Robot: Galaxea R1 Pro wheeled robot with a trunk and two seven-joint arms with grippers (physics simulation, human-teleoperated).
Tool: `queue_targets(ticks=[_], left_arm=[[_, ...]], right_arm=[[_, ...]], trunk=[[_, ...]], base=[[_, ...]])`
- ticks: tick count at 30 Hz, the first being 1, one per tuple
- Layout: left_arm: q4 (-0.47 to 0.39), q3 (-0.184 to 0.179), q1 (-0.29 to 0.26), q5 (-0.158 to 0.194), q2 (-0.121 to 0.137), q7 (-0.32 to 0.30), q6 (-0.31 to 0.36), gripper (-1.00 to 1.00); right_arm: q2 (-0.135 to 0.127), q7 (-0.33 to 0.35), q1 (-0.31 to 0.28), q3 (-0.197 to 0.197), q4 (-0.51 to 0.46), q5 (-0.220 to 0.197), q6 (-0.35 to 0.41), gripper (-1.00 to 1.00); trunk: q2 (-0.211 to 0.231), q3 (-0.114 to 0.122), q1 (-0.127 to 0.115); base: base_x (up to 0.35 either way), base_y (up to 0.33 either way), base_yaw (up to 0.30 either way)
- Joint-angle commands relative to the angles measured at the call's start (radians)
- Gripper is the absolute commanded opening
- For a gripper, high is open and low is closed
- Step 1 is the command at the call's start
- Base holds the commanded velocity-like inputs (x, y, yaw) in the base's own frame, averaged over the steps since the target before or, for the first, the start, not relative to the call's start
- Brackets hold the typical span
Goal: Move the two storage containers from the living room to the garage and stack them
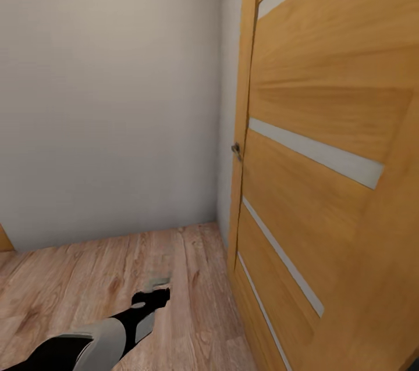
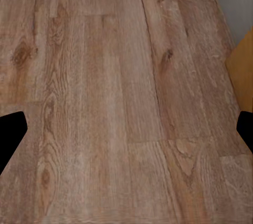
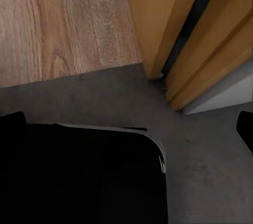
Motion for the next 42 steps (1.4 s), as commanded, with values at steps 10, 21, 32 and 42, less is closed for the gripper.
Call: queue_targets(ticks=[10,21,32,42], left_arm=[[0.008,-0.002,0.386,0.005,0.014,0.011,-0.393,1.0],[0.01,-0.002,0.587,0.005,0.024,0.005,-0.542,1.0],[0.011,-0.002,0.669,0.005,0.031,0.007,-0.638,1.0],[0.008,-0.002,0.68,0.007,0.027,0.004,-0.674,1.0]], right_arm=[[0.0,0.0,-0.001,0.0,-0.003,0.0,-0.003,1.0],[0.0,0.001,-0.001,0.0,-0.003,-0.001,-0.003,1.0],[-0.001,-0.003,-0.001,-0.002,-0.05,-0.005,-0.002,1.0],[-0.004,-0.038,-0.001,-0.006,-0.131,-0.009,-0.003,1.0]], trunk=[[-0.001,-0.001,0.0],[-0.001,-0.001,0.0],[-0.001,-0.001,0.0],[-0.001,-0.001,0.0]], base=[[0.0,0.0,0.296],[0.0,0.0,0.296],[0.0,0.0,0.296],[0.0,0.0,0.237]])
